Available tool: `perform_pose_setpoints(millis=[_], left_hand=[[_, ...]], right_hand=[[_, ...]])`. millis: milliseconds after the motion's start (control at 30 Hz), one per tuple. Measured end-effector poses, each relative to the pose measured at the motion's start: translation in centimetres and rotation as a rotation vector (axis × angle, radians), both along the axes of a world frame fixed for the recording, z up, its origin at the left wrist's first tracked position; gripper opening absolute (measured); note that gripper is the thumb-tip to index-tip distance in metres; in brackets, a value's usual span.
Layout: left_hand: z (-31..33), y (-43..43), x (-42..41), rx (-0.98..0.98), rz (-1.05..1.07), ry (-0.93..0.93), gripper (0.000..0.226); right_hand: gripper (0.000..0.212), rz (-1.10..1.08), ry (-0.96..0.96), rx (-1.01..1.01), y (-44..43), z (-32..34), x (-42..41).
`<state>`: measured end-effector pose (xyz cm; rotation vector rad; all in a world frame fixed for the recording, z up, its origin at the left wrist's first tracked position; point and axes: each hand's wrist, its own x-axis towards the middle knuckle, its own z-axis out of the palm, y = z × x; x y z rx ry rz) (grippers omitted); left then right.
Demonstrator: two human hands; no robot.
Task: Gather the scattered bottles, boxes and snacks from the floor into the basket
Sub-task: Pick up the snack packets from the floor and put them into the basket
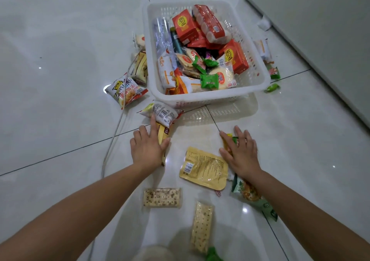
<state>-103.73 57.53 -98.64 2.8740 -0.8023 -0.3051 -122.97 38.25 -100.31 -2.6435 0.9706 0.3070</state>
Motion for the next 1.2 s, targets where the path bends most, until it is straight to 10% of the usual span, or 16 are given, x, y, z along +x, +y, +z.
perform_pose_setpoints(millis=[500, 900, 1200], left_hand=[[0.8, 1.6, 0.9, 0.004, 0.075, 0.079, 0.07], [6.3, 3.2, 6.1, -0.101, 0.24, -0.185, 0.058], [14.2, -4.0, 9.7, -0.291, 0.252, -0.227, 0.059]], right_hand=[[0.033, 0.11, -0.078, -0.231, 0.0, 0.3, 0.9], [0.031, -0.31, -0.345, -0.261, -6.5, 9.6, 2.7], [0.035, 0.061, -0.435, -0.236, -9.8, 19.6, 12.5]])
